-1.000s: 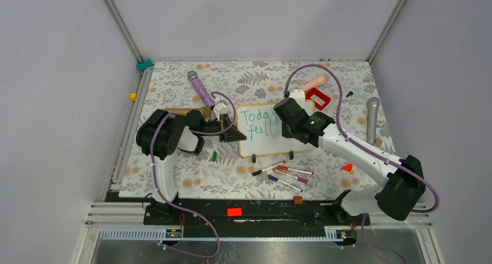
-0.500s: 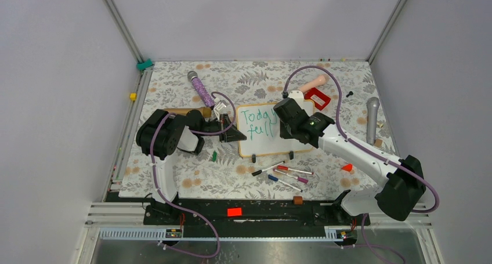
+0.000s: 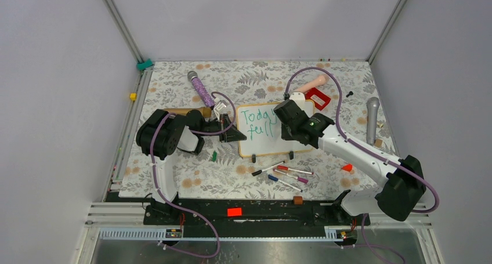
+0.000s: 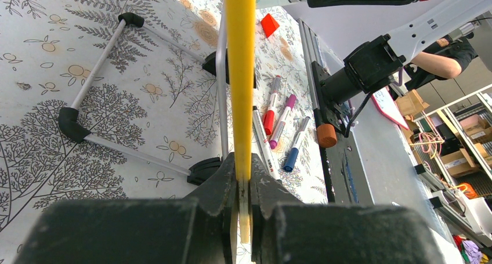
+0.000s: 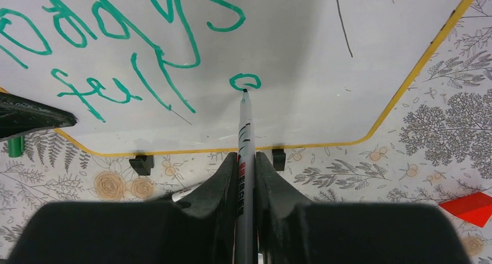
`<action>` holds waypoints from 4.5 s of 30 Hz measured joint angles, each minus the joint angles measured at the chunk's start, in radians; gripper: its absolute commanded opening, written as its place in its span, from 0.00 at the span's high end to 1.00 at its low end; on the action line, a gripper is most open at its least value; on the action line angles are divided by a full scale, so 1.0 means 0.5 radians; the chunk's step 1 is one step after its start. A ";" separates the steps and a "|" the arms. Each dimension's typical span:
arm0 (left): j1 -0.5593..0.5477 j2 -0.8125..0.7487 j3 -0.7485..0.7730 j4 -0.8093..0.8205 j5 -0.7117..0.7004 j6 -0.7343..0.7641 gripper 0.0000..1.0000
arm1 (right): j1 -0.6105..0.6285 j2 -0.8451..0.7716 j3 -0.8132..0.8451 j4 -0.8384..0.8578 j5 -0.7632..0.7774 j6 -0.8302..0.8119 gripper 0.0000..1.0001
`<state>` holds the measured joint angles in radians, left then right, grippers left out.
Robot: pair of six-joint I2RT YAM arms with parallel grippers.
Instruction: Write a sentence on the whiteboard
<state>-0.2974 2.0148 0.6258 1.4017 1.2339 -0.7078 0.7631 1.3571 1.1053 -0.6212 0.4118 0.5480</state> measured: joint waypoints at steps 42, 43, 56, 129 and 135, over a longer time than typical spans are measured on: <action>0.000 0.000 0.000 0.005 0.004 0.001 1.00 | -0.138 -0.164 0.012 0.096 0.029 -0.120 1.00; 0.000 0.000 0.000 0.005 0.004 0.001 1.00 | -0.142 -0.151 0.012 0.095 0.029 -0.120 1.00; 0.000 0.000 0.000 0.005 0.003 0.000 1.00 | -0.183 -0.127 0.013 0.093 0.030 -0.120 1.00; 0.000 0.000 0.000 0.005 0.002 -0.005 1.00 | -0.209 -0.137 -0.031 0.145 -0.205 -0.198 1.00; 0.000 0.000 0.000 0.003 0.002 -0.006 1.00 | -0.209 -0.101 0.024 0.072 -0.117 -0.196 1.00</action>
<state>-0.2974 2.0148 0.6258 1.4033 1.2346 -0.7109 0.6586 1.3064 1.1175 -0.5854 0.3531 0.4500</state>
